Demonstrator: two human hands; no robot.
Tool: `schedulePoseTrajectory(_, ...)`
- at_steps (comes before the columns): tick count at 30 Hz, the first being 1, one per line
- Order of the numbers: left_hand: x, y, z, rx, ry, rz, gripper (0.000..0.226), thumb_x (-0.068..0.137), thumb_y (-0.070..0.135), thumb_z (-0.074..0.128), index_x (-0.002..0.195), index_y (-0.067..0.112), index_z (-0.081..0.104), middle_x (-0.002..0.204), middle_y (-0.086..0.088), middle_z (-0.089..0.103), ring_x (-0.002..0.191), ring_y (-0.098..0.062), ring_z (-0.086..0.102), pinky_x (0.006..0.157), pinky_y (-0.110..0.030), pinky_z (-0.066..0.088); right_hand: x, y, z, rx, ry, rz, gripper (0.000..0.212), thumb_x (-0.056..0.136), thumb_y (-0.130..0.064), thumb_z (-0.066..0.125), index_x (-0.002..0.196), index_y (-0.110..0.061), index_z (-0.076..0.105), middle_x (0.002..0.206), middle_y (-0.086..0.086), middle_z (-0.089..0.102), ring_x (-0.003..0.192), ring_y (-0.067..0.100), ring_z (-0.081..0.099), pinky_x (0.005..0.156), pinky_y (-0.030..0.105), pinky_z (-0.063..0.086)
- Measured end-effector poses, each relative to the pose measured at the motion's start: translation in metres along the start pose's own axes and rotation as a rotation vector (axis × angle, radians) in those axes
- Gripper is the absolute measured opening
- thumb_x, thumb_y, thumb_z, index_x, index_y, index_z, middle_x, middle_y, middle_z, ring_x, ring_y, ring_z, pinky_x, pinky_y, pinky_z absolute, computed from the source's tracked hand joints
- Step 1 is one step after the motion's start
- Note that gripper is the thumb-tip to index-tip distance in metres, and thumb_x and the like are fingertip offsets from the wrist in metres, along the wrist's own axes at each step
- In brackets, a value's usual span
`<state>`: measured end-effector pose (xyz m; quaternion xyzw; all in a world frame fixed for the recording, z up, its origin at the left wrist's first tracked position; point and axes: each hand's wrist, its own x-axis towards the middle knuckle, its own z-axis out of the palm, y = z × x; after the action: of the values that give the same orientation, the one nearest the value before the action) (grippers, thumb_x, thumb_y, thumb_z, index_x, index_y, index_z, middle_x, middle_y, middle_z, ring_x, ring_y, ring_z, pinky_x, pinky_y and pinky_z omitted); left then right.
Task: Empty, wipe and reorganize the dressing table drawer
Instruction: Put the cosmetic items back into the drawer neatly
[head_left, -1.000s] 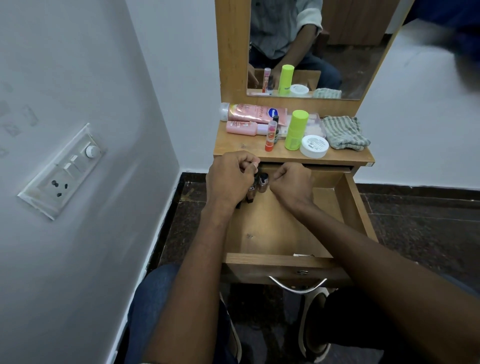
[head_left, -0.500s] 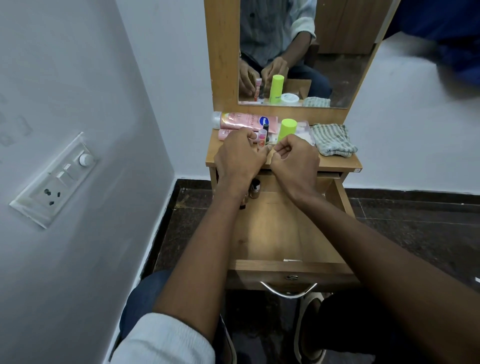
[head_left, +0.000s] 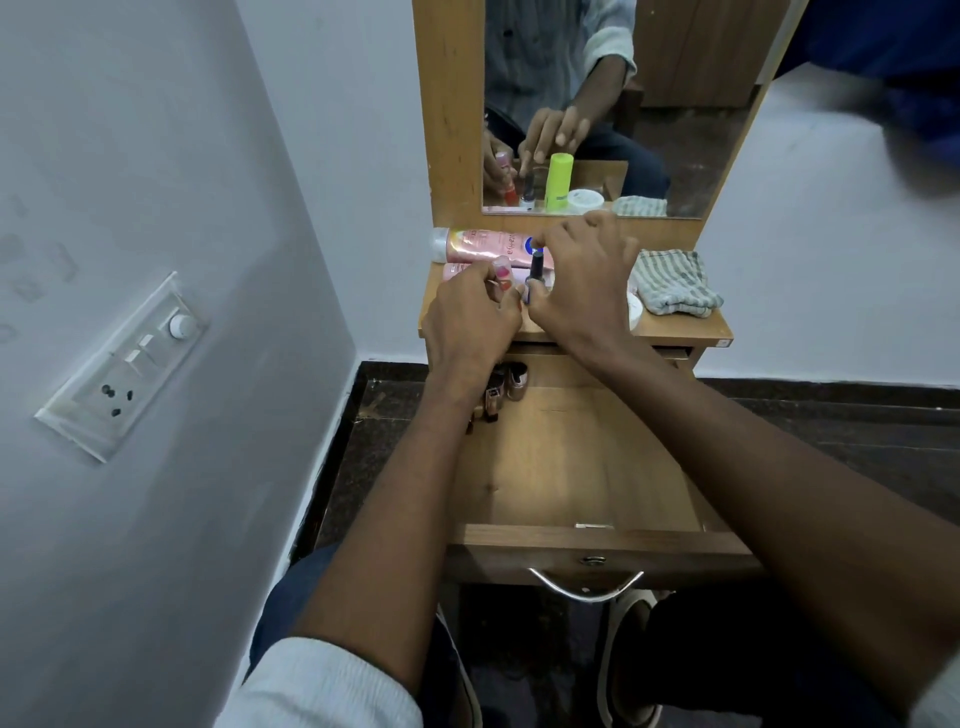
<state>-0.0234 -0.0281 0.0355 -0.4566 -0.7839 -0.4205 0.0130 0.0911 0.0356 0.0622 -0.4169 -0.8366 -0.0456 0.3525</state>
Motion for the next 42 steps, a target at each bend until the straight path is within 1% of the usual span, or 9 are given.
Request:
schedulePoseTrajectory(5, 0.001, 0.0, -0.003, 0.006, 0.009, 0.011, 0.029, 0.099, 0.044, 0.07, 0.121, 0.026, 0.074, 0.11, 0.007, 0.078, 0.101, -0.015, 0.07, 0.068, -0.024, 0.036, 0.013, -0.002, 0.0, -0.024, -0.137, 0.032, 0.039, 0.081, -0.033, 0.075, 0.117, -0.021, 0.068, 0.125, -0.002, 0.068, 0.133, 0.027, 0.041, 0.097, 0.044, 0.026)
schedulePoseTrajectory(10, 0.0, -0.002, -0.004, -0.003, 0.005, 0.014, 0.029, 0.098, 0.045, 0.071, 0.121, 0.028, 0.074, 0.107, 0.009, 0.078, 0.098, -0.014, 0.07, 0.07, -0.026, 0.04, 0.018, 0.001, 0.002, -0.039, -0.155, 0.029, 0.02, 0.083, -0.026, 0.074, 0.102, -0.021, 0.07, 0.108, -0.003, 0.07, 0.125, 0.025, 0.045, 0.095, 0.045, 0.025)
schedulePoseTrajectory(14, -0.003, -0.002, -0.005, -0.017, 0.003, 0.023, 0.027, 0.098, 0.044, 0.072, 0.12, 0.028, 0.073, 0.106, 0.008, 0.078, 0.096, -0.014, 0.07, 0.07, -0.026, 0.043, 0.019, 0.001, 0.002, -0.016, -0.118, -0.005, 0.016, 0.083, -0.015, 0.075, 0.098, -0.02, 0.074, 0.098, -0.003, 0.072, 0.118, 0.023, 0.048, 0.092, 0.041, 0.023)
schedulePoseTrajectory(20, -0.02, -0.015, -0.018, -0.083, -0.015, 0.011, 0.022, 0.096, 0.046, 0.073, 0.111, 0.029, 0.073, 0.091, 0.016, 0.073, 0.085, -0.009, 0.067, 0.072, -0.029, 0.051, 0.003, -0.007, -0.023, 0.057, 0.008, -0.065, 0.018, 0.083, -0.017, 0.074, 0.101, -0.019, 0.075, 0.096, -0.003, 0.071, 0.115, 0.022, 0.05, 0.09, 0.038, 0.026)
schedulePoseTrajectory(25, -0.045, -0.037, -0.023, -0.142, -0.019, -0.057, 0.021, 0.095, 0.042, 0.075, 0.11, 0.028, 0.075, 0.078, 0.021, 0.067, 0.083, -0.008, 0.069, 0.075, -0.033, 0.058, -0.036, -0.011, -0.033, 0.177, -0.161, -0.114, 0.028, 0.084, -0.018, 0.079, 0.11, -0.02, 0.071, 0.098, 0.0, 0.069, 0.103, 0.016, 0.049, 0.077, 0.029, 0.036)
schedulePoseTrajectory(28, -0.052, -0.043, -0.022, -0.166, -0.079, -0.052, 0.019, 0.094, 0.042, 0.077, 0.106, 0.027, 0.075, 0.08, 0.017, 0.072, 0.08, -0.008, 0.07, 0.075, -0.036, 0.061, -0.063, -0.008, -0.021, 0.182, -0.326, -0.082, 0.025, 0.085, -0.022, 0.079, 0.107, -0.025, 0.067, 0.095, -0.001, 0.067, 0.093, 0.018, 0.059, 0.074, 0.037, 0.053)
schedulePoseTrajectory(32, -0.057, -0.048, -0.021, -0.157, -0.165, -0.036, 0.014, 0.093, 0.043, 0.078, 0.099, 0.031, 0.073, 0.078, 0.015, 0.074, 0.063, -0.01, 0.071, 0.07, -0.04, 0.063, -0.087, 0.0, 0.006, 0.205, -0.468, 0.073, 0.024, 0.082, -0.018, 0.079, 0.094, -0.03, 0.061, 0.085, -0.009, 0.068, 0.084, 0.02, 0.067, 0.07, 0.04, 0.056)
schedulePoseTrajectory(36, -0.055, -0.058, -0.022, -0.146, -0.193, -0.041, 0.014, 0.092, 0.042, 0.079, 0.099, 0.032, 0.073, 0.073, 0.016, 0.074, 0.062, -0.006, 0.072, 0.074, -0.041, 0.064, -0.097, 0.009, 0.029, 0.284, -0.461, 0.238, 0.027, 0.079, -0.008, 0.075, 0.085, -0.029, 0.06, 0.079, -0.012, 0.067, 0.079, 0.016, 0.067, 0.07, 0.043, 0.06)
schedulePoseTrajectory(42, -0.054, -0.061, -0.023, -0.137, -0.202, -0.04, 0.018, 0.091, 0.041, 0.082, 0.104, 0.032, 0.074, 0.077, 0.016, 0.075, 0.061, -0.004, 0.073, 0.075, -0.04, 0.064, -0.097, 0.009, 0.035, 0.396, -0.424, 0.296, 0.028, 0.078, -0.002, 0.076, 0.085, -0.025, 0.061, 0.076, -0.009, 0.068, 0.073, 0.014, 0.068, 0.071, 0.044, 0.06)
